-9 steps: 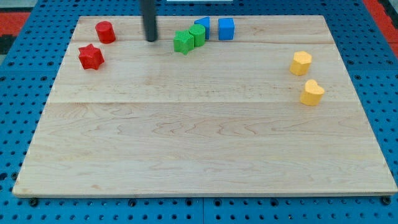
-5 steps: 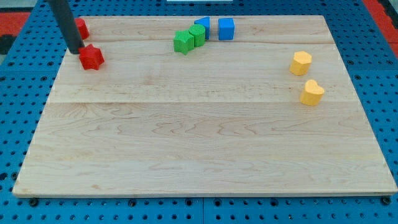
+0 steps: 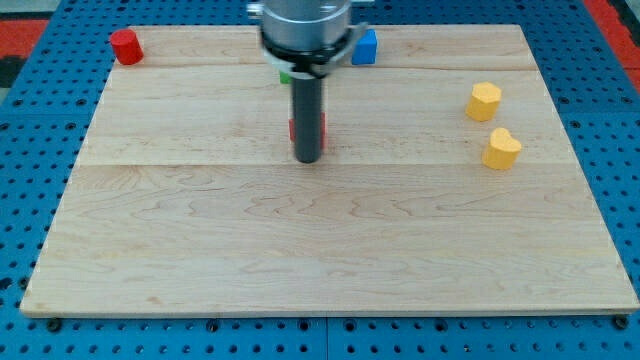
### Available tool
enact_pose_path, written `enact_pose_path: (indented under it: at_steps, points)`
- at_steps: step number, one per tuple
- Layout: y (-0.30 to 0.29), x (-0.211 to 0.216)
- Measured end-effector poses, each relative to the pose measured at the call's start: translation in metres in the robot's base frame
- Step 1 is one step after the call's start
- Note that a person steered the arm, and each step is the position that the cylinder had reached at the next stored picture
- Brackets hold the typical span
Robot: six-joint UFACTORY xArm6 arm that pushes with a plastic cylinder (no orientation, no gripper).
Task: Push the red star towards the center right
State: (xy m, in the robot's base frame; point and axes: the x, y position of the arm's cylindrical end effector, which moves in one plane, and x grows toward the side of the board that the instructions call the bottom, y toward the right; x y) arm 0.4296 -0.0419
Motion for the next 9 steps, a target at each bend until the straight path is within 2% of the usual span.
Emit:
enact_pose_path:
  at_steps: [1,2,3,4,5,6,7,8,9]
  points:
    - [0.001,-0.034]
    - [0.028,-0.038]
    - [-0.005,-0.067]
    - [0.000,-0.080]
    - [0.029,-0.080]
    - [0.017,-0.109]
    - [0.051,-0.072]
    - [0.114,-0.029]
    - [0.148,-0.009]
